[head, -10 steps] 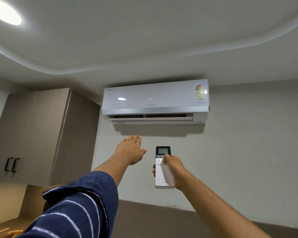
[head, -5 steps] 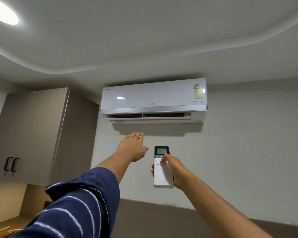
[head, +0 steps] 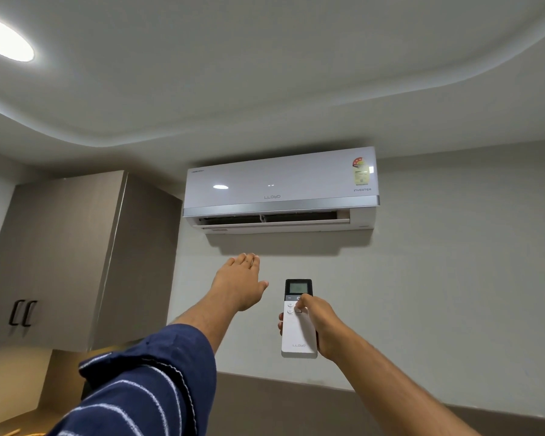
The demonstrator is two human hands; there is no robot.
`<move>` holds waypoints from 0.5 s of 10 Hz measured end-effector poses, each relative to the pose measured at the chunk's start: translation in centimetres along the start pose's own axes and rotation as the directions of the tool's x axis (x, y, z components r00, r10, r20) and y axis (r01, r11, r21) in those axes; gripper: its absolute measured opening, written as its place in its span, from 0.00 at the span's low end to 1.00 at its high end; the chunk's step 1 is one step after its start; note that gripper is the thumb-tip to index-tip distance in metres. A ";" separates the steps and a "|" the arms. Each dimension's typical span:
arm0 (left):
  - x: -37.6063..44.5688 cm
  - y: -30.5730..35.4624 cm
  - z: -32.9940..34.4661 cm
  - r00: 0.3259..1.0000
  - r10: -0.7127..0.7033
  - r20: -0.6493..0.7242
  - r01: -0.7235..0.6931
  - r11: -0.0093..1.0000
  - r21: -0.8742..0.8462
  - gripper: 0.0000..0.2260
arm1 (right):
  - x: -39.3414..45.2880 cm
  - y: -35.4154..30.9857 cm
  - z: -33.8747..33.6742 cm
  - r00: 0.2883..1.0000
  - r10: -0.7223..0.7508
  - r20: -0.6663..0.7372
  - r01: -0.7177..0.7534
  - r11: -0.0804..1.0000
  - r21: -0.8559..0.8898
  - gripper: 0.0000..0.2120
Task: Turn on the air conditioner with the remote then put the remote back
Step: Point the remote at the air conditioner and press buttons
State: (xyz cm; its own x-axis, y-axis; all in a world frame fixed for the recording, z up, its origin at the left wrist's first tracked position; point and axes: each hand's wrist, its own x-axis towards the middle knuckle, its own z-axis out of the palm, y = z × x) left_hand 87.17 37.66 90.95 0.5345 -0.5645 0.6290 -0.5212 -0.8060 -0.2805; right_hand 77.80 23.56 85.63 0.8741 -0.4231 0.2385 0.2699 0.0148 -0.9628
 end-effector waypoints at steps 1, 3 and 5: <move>0.1 0.1 -0.1 1.000 -0.013 -0.018 0.013 1.000 -0.010 0.30 | 0.2 0.0 -0.1 1.000 0.001 -0.002 -0.001 1.000 0.004 0.11; 0.3 0.2 -0.1 0.999 -0.011 -0.043 0.010 1.000 -0.022 0.30 | 0.5 0.3 0.1 1.000 -0.016 0.001 0.016 1.000 -0.011 0.10; 0.2 0.0 0.1 0.999 -0.014 -0.043 0.013 0.999 -0.032 0.30 | 0.7 0.3 0.7 0.997 -0.056 -0.046 0.052 0.996 -0.079 0.08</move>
State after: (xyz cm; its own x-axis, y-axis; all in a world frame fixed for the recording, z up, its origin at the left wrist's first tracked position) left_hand 87.36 37.57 90.99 0.5124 -0.5448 0.6638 -0.5354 -0.8070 -0.2491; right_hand 78.79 23.93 85.65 0.8380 -0.4646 0.2860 0.2827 -0.0786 -0.9560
